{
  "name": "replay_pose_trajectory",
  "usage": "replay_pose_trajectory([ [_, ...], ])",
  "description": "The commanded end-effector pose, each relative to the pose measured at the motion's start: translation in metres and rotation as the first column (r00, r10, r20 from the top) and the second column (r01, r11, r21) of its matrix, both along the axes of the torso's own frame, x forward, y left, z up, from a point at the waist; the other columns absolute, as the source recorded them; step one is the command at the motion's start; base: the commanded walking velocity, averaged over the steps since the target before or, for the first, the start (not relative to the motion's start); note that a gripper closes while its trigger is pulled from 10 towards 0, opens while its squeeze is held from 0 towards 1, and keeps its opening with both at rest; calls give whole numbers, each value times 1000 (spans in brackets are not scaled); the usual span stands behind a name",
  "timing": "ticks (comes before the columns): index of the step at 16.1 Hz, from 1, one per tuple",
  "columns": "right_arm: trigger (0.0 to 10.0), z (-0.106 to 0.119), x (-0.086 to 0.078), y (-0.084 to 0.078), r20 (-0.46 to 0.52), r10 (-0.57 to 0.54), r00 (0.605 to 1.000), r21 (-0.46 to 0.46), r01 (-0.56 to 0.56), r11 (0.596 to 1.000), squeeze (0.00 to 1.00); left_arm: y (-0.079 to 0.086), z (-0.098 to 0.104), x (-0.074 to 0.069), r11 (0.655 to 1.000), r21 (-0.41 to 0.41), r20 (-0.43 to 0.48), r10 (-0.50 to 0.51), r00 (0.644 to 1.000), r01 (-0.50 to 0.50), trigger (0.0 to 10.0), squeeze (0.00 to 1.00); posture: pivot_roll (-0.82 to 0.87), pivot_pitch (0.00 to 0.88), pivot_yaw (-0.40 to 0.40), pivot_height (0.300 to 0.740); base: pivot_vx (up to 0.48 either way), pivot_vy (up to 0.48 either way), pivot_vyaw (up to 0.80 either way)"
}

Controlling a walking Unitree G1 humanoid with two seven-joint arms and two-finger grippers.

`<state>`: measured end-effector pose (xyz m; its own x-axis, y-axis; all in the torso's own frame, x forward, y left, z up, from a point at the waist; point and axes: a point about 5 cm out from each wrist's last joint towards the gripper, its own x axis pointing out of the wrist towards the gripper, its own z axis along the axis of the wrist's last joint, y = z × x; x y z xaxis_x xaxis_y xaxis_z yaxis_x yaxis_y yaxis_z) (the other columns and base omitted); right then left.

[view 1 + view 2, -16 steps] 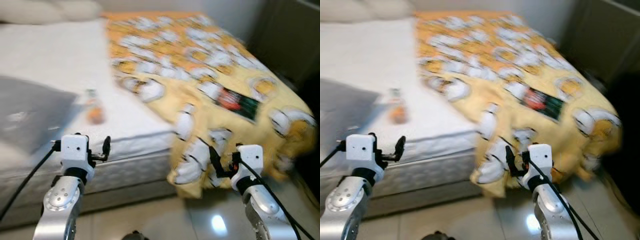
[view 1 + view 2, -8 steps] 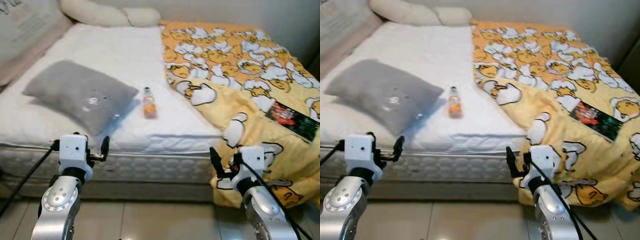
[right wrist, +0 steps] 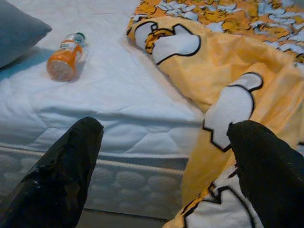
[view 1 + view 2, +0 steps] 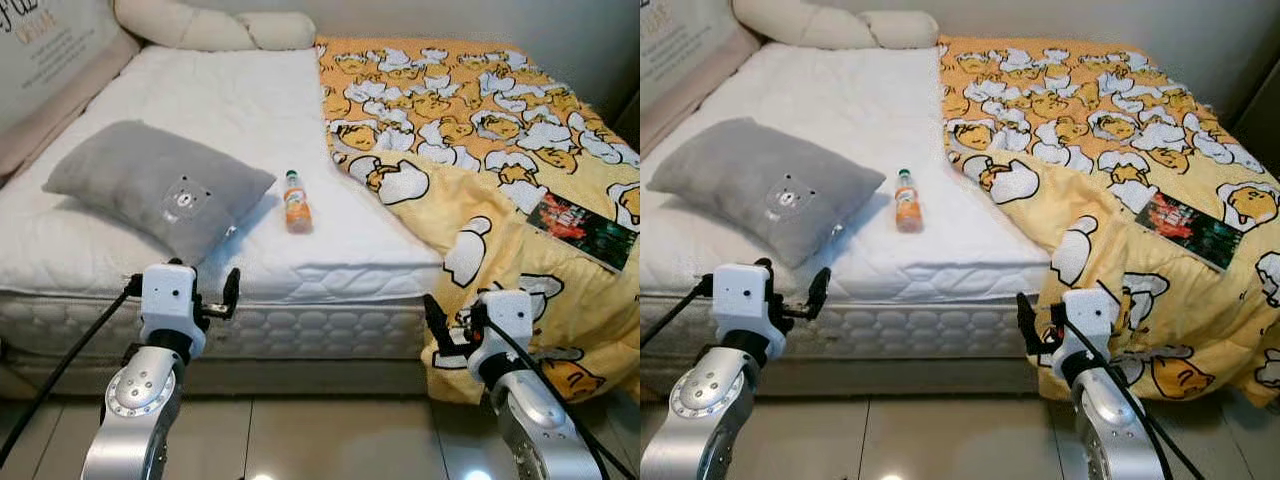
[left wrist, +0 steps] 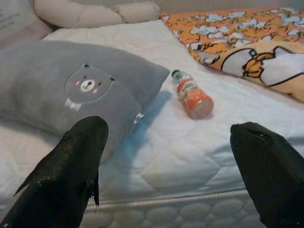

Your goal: Clean up the room

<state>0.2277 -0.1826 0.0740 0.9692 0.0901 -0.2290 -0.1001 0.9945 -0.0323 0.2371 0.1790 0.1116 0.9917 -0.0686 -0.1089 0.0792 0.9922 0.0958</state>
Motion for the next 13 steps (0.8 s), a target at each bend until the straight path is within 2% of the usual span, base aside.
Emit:
replay_pose_trajectory([
  [1,10000,8,12,1,33,-6,999,-7,6,1000,0,1,3,3,1000,17,11,3,1000,-3,10000,0,19,0,-4,740,296,0,800],
  [5,10000,13,21,8,56,-7,998,19,6,1000,0,2,5,6,1000,19,14,-1,1000,1,10000,0,12,0,4,740,297,0,731],
  [8,10000,12,23,15,37,19,999,41,-20,999,0,5,6,7,1000,25,19,2,1000,-2,10000,0,21,0,-4,740,304,0,0],
  [13,10000,8,30,17,-16,15,1000,20,-14,1000,0,9,6,4,1000,30,15,7,1000,-8,10000,0,21,0,-4,740,304,0,0],
])
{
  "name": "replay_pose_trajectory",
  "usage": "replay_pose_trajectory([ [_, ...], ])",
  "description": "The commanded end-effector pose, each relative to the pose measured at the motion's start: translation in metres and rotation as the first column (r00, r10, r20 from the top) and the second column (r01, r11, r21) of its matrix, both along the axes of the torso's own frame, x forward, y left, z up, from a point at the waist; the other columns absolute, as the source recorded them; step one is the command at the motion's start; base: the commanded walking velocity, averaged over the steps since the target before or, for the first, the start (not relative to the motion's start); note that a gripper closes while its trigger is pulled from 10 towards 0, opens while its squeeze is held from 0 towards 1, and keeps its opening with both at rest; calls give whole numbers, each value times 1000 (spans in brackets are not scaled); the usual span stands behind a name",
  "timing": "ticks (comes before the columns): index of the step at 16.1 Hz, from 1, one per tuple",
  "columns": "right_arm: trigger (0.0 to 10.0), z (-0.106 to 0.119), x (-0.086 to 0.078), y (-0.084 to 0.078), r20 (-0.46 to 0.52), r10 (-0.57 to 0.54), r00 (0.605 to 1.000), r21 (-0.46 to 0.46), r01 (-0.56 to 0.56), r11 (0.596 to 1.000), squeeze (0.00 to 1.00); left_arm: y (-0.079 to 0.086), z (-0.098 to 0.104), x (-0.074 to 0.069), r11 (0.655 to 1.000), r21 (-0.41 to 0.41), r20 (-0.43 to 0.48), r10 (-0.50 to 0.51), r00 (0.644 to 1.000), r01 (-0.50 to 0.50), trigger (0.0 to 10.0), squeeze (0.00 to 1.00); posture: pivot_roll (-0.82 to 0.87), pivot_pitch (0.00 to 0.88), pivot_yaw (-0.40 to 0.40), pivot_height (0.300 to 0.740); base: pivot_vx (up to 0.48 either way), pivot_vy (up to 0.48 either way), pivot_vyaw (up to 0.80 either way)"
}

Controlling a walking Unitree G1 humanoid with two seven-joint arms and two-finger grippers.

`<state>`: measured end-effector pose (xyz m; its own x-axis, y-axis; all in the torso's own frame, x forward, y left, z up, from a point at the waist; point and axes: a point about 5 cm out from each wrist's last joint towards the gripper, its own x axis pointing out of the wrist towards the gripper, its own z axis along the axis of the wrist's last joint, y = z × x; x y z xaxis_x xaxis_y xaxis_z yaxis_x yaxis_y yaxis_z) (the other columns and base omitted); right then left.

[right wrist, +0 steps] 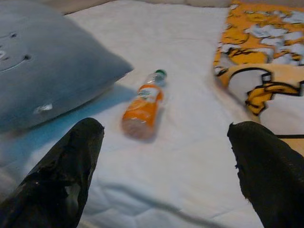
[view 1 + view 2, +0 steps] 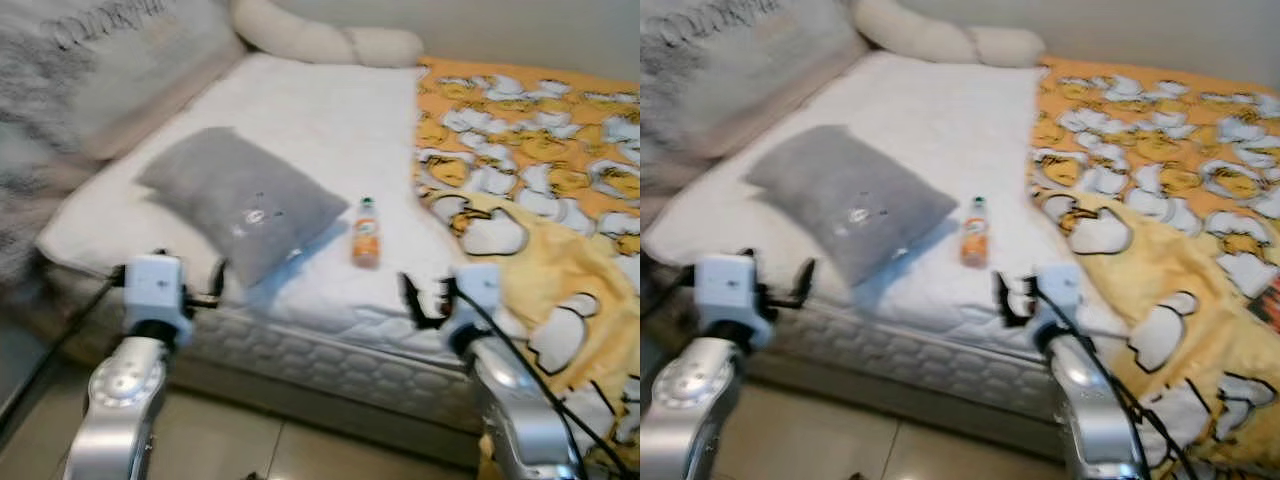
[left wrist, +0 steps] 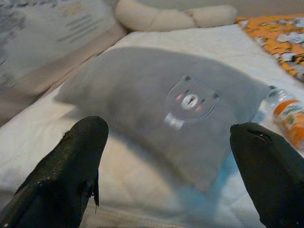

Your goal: Clean up the room

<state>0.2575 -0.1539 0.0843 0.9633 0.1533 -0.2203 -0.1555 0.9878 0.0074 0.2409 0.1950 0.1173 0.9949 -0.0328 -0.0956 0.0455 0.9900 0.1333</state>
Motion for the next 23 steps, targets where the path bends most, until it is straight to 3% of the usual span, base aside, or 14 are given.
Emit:
replay_pose_trajectory([
  [1,10000,-2,0,-11,-20,-41,999,-21,41,999,0,-7,0,1,1000,-6,-1,-25,1000,25,10000,0,21,0,-4,740,304,0,0],
  [4,10000,1,9,-3,-18,-26,999,-25,26,999,0,-9,-1,0,999,-5,-7,-36,999,36,10000,0,24,0,-5,740,294,0,0],
  [8,10000,3,10,5,-15,32,999,-45,-33,998,0,-6,2,-2,1000,5,-4,-30,1000,30,10000,0,42,0,-20,740,293,0,100],
  [12,10000,3,12,5,-11,18,1000,-38,-18,999,0,-3,1,-3,1000,10,-8,-28,1000,28,10000,0,36,0,-11,740,296,0,772],
  [19,10000,4,15,-2,-15,-39,999,-6,39,999,0,-6,3,5,998,11,-5,-61,998,62,10000,0,20,0,12,740,301,0,0],
  [23,10000,2,19,-5,-38,-57,998,-37,56,998,0,-10,2,9,996,15,-6,-87,996,87,10000,0,22,0,5,740,301,0,0],
])
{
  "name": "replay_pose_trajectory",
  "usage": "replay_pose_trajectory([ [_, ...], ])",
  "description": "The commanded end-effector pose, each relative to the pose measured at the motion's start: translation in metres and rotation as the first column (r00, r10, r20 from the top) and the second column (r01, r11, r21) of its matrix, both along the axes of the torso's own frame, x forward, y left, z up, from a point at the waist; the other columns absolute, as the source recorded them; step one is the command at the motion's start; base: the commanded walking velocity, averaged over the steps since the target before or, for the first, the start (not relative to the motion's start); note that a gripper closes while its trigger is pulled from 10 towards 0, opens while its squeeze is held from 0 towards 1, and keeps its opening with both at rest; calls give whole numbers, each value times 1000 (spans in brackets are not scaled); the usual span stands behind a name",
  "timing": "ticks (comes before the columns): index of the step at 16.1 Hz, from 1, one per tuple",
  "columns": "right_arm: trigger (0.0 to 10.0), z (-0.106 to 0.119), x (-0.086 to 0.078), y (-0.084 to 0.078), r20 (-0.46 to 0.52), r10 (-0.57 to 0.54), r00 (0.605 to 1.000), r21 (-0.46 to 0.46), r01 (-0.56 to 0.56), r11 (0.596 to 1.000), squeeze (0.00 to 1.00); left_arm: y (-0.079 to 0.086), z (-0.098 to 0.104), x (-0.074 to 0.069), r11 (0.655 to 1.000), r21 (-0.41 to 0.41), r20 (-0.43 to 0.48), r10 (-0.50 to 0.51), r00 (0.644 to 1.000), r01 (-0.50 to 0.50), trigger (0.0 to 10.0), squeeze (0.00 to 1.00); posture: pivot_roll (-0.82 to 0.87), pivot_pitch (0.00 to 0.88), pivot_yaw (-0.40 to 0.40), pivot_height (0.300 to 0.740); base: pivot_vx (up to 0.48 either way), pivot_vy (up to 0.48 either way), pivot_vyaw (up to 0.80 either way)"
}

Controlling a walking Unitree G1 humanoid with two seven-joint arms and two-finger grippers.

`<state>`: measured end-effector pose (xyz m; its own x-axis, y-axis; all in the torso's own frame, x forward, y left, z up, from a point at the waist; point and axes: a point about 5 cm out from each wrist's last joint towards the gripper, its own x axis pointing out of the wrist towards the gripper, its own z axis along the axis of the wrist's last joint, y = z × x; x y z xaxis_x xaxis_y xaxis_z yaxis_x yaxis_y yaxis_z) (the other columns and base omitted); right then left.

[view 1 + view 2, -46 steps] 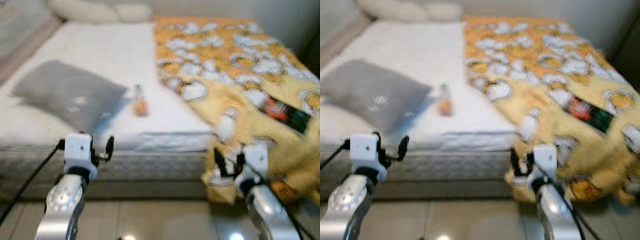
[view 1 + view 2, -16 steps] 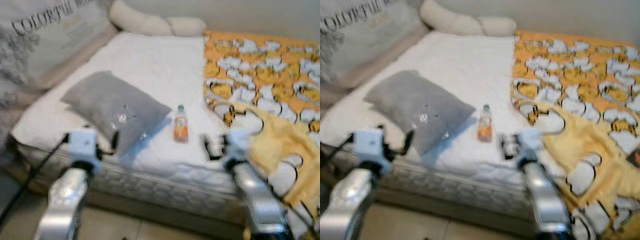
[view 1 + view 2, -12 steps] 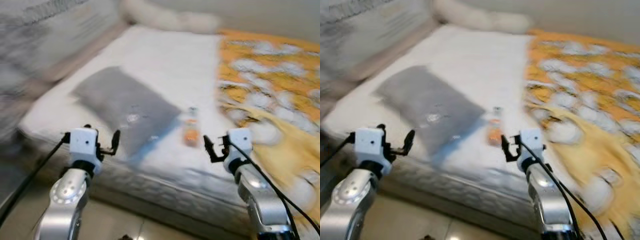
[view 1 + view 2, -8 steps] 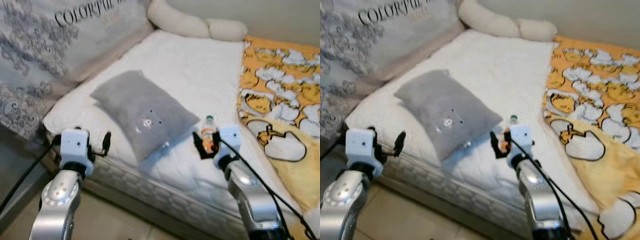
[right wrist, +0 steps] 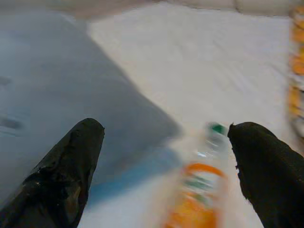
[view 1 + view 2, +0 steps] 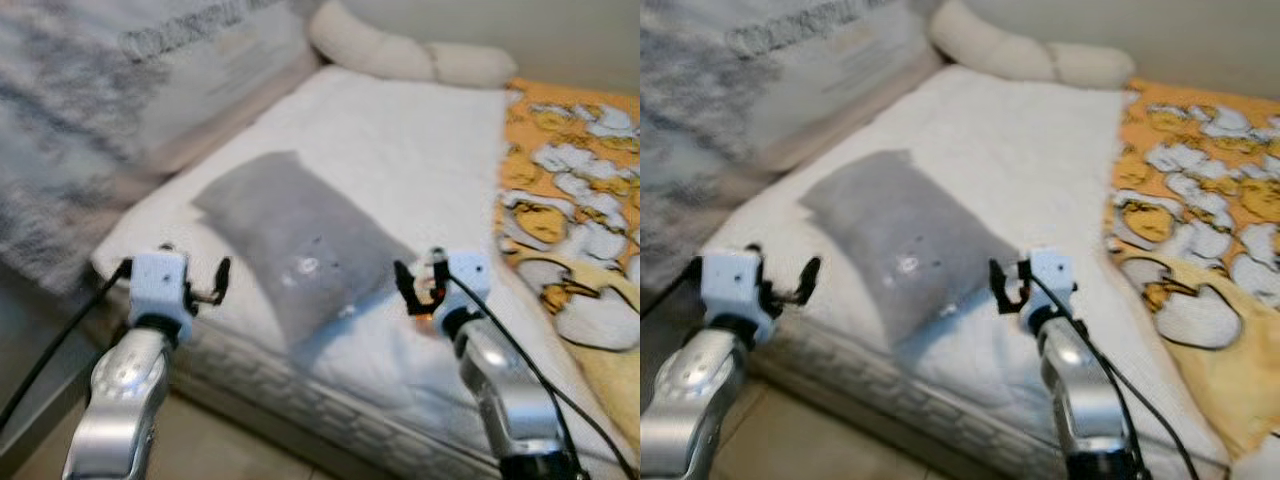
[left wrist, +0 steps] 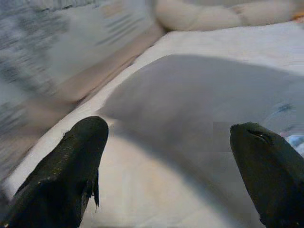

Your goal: Clean up the room

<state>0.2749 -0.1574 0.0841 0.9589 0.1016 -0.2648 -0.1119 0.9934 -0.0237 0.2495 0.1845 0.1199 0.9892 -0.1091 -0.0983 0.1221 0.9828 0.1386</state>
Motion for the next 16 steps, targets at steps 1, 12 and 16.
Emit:
replay_pose_trajectory([
  [1,10000,-5,4,-5,-74,-43,996,-25,41,999,0,0,0,1,1000,10,-3,-20,1000,20,10000,0,26,0,-1,740,270,0,-731],
  [12,10000,-29,55,-10,-393,-37,919,-56,16,998,0,-34,15,11,867,51,-98,-490,866,496,10000,0,28,0,12,740,0,0,-215],
  [16,10000,-40,64,-16,-507,-118,854,-92,82,992,0,-38,25,13,778,85,-155,-607,779,623,10000,0,51,0,18,740,0,0,0],
])
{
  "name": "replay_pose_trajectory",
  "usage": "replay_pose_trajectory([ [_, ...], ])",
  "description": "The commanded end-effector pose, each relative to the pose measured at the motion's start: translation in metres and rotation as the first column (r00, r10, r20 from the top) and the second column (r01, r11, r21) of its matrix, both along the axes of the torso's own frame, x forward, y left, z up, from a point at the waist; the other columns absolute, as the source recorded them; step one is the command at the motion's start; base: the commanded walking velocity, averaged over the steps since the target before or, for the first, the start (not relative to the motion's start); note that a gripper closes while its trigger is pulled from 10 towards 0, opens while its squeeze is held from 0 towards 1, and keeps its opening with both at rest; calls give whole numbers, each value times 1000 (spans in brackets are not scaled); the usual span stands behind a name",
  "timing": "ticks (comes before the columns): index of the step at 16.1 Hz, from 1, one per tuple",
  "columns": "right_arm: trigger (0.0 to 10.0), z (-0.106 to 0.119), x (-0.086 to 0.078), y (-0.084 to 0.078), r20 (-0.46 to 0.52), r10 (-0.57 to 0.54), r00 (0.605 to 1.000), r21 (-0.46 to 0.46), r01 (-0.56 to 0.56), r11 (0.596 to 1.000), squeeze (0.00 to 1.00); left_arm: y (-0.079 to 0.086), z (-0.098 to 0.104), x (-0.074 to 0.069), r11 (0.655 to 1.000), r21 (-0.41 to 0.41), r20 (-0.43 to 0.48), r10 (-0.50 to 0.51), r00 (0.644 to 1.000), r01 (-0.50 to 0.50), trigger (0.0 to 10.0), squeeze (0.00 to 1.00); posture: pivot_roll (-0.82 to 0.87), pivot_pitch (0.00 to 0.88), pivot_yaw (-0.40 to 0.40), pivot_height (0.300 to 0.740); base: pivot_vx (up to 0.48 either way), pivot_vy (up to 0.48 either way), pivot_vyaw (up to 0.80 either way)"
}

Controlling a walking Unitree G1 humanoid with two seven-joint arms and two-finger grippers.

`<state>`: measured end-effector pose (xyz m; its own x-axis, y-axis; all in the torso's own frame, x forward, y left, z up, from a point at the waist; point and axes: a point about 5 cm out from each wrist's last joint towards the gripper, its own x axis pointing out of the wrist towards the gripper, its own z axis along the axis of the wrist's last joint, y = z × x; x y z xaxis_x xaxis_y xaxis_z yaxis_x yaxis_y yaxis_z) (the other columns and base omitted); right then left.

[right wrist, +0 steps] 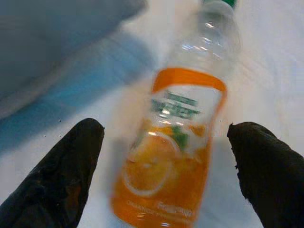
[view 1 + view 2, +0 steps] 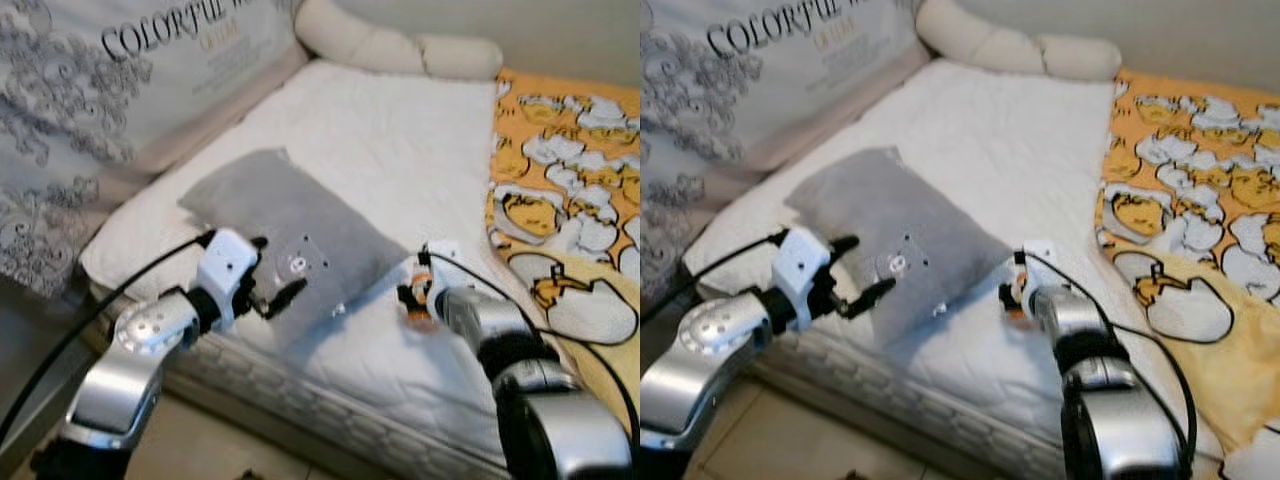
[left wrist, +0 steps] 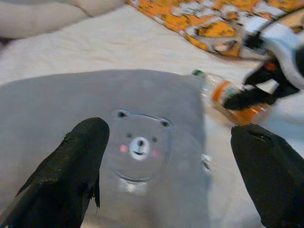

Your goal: Clean up the room

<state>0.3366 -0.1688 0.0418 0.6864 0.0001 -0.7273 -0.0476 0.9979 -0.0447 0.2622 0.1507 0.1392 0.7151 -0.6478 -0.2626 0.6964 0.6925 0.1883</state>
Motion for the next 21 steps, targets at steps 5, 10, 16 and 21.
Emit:
replay_pose_trajectory([
  [5,9961,-12,-7,-12,-54,-76,996,-21,75,997,0,-7,5,-6,997,24,-9,-70,998,70,10000,0,78,0,18,740,0,0,0],
  [10,0,-16,-9,-11,-61,-162,985,123,169,978,0,-7,3,-6,997,28,-25,-76,997,77,10000,0,79,0,20,740,0,0,0],
  [16,0,-27,-20,-13,-124,-235,964,165,253,953,0,-9,2,-6,995,31,-41,-96,995,97,10000,0,76,0,25,740,0,0,0],
  [21,0,-16,-10,-19,-9,-276,961,240,270,932,0,-4,1,-6,998,37,-30,-59,998,60,10000,0,78,0,17,740,0,0,0],
])
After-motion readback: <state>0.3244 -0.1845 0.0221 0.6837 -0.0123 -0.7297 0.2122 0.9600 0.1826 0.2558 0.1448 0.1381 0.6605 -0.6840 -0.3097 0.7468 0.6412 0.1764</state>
